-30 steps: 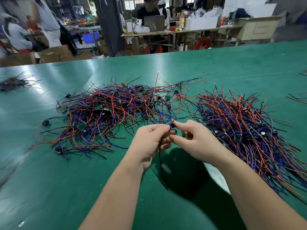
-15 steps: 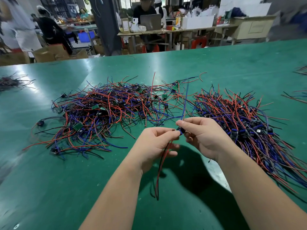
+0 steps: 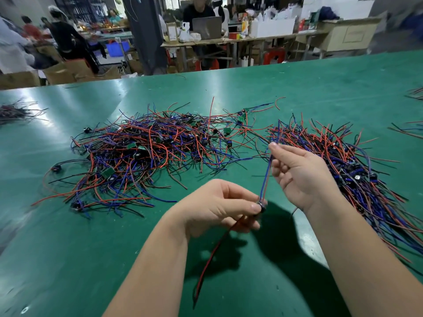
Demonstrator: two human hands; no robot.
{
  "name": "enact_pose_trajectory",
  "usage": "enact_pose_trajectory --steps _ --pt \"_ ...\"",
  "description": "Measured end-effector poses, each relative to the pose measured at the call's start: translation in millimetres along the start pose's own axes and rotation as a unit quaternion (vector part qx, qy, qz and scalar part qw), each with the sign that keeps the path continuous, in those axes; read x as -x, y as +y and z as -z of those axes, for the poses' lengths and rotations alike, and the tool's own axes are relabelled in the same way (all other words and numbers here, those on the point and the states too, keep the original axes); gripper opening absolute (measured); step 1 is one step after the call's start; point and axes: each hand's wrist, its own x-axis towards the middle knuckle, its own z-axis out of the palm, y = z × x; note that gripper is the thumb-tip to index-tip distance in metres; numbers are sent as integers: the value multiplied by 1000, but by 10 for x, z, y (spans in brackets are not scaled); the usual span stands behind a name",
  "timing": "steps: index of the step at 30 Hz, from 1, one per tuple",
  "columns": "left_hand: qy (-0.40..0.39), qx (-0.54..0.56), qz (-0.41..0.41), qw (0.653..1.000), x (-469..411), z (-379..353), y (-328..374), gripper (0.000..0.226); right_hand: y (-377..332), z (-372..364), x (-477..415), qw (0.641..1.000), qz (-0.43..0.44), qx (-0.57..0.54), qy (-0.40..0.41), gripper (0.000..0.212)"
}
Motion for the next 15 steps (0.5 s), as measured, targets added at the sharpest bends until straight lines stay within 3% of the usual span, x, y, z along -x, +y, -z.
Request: enact_pose_trajectory --steps 5,9,12,15 --pt "-112 -4 14 994 48 -37 -25 25 -18 34 -44 996 7 -84 34 6" --pt "-129 45 -76 988 43 16 -45 20 26 37 -96 988 9 -151 22 18" --pt "-51 199 -178 962 -10 36 -7 33 32 50 -97 996 -32 -83 -20 21" --pt "84 393 -224 888 -51 86 55 49 103 27 -19 984 -116 43 -127 23"
